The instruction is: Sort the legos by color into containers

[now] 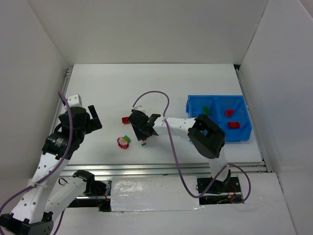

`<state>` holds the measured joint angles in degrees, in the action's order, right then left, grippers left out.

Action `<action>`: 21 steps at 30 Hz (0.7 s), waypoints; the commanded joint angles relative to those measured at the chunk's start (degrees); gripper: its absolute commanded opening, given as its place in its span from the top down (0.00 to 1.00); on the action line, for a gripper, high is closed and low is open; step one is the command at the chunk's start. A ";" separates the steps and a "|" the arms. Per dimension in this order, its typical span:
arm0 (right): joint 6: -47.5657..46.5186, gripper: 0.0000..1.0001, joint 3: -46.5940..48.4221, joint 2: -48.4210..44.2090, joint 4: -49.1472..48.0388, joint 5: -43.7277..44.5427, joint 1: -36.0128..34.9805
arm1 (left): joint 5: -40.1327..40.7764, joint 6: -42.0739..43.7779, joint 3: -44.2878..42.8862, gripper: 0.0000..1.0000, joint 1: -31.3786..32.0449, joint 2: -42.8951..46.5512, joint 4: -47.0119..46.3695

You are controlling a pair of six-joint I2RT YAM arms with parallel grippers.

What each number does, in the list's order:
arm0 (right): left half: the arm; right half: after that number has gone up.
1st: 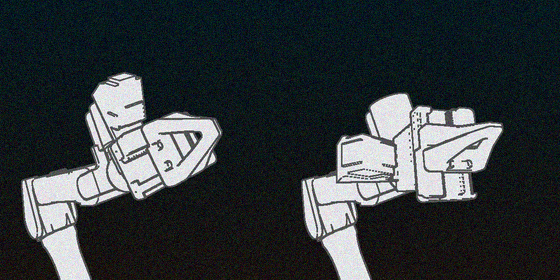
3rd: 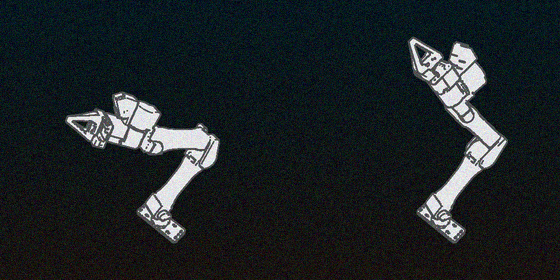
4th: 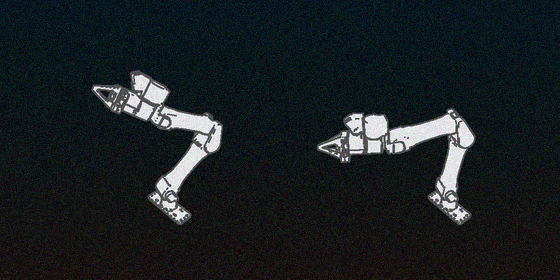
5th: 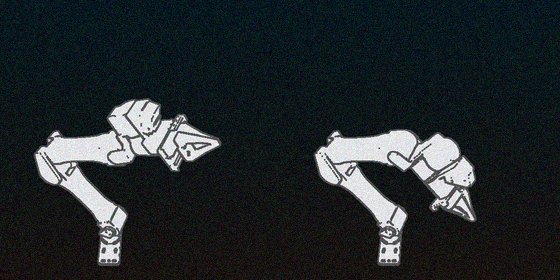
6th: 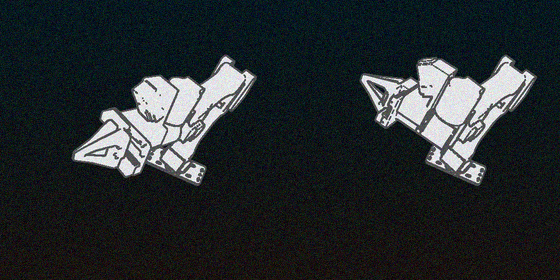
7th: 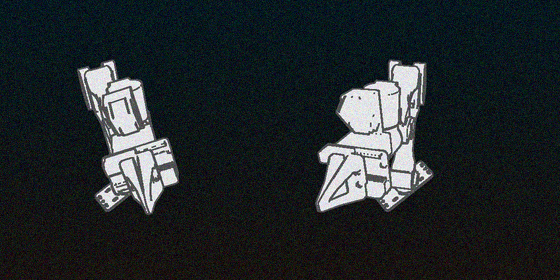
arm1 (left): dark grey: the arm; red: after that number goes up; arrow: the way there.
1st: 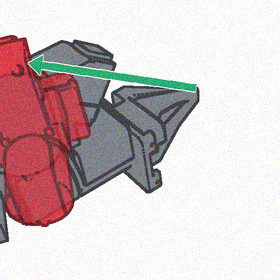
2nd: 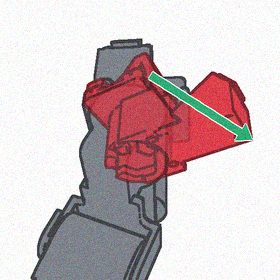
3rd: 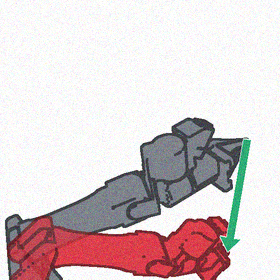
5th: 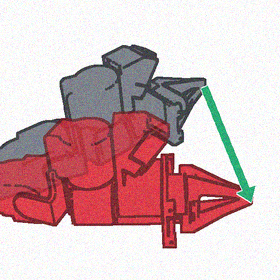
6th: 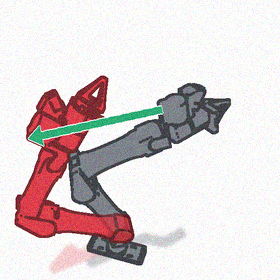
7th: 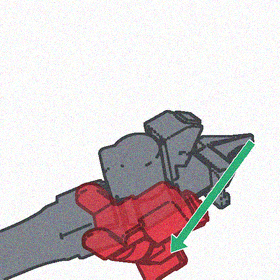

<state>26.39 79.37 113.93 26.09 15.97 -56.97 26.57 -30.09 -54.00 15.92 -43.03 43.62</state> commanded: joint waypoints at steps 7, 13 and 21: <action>-0.03 0.46 -1.32 0.15 -3.23 -3.48 -0.25 | -0.73 1.08 -0.49 0.01 -0.28 0.31 -2.04; -0.11 0.53 -0.54 1.12 -1.48 -2.87 -0.25 | -0.90 1.17 -0.50 0.01 -0.28 0.31 -2.04; 0.33 0.69 -0.63 0.77 -0.25 -1.03 -0.42 | -1.08 1.26 -0.41 0.00 -0.28 0.57 -2.22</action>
<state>26.20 78.63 114.83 25.36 13.28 -57.01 25.65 -29.98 -54.00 15.92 -42.96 43.22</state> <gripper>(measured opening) 0.345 0.994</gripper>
